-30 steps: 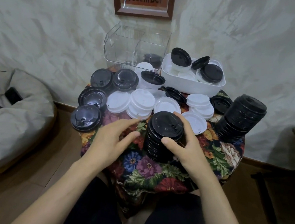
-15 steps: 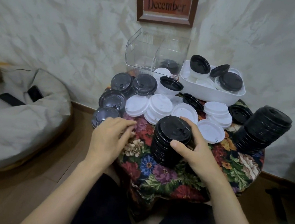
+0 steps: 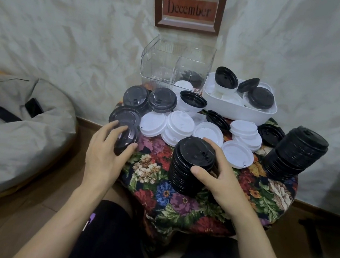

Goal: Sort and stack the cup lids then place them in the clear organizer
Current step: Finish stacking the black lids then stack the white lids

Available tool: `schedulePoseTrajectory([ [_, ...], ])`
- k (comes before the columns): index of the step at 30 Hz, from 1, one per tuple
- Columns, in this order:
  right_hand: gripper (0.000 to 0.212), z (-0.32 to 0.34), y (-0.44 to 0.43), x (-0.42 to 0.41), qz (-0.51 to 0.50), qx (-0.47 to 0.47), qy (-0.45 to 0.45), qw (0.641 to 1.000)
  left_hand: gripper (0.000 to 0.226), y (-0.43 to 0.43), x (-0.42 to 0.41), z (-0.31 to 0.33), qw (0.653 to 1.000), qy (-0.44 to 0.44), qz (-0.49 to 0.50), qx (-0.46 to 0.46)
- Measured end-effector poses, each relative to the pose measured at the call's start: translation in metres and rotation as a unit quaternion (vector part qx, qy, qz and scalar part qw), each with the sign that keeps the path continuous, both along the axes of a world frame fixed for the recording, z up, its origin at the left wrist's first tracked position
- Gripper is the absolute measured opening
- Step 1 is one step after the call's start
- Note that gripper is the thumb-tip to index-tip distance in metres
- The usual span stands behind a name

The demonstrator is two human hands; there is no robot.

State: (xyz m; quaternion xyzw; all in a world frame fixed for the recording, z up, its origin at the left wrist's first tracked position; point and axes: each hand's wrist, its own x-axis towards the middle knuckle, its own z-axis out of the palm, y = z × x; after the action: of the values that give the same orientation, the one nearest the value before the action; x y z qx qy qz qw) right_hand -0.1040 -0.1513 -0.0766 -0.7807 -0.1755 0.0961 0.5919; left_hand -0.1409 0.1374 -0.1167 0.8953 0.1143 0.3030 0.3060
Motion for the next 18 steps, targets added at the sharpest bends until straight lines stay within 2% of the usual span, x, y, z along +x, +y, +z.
schedulePoseTrajectory([
  [3, 0.071, 0.0, -0.001, 0.0, 0.002, 0.0, -0.001, 1.0, 0.05, -0.013, -0.001, 0.02, 0.996, -0.036, -0.056, -0.059],
  [7, 0.073, 0.001, -0.001, -0.001, 0.004, 0.001, -0.006, 1.0, 0.049, -0.046, 0.003, 0.054, 0.97, -0.042, -0.199, -0.136],
  [12, 0.075, 0.005, -0.003, -0.002, 0.015, 0.008, -0.008, 1.0, 0.051, -0.081, 0.016, 0.065, 0.935, 0.016, -0.329, -0.13],
  [18, 0.075, 0.007, -0.007, -0.003, 0.025, 0.009, -0.005, 1.0, 0.052, -0.084, 0.023, 0.06, 0.908, 0.097, -0.373, -0.163],
])
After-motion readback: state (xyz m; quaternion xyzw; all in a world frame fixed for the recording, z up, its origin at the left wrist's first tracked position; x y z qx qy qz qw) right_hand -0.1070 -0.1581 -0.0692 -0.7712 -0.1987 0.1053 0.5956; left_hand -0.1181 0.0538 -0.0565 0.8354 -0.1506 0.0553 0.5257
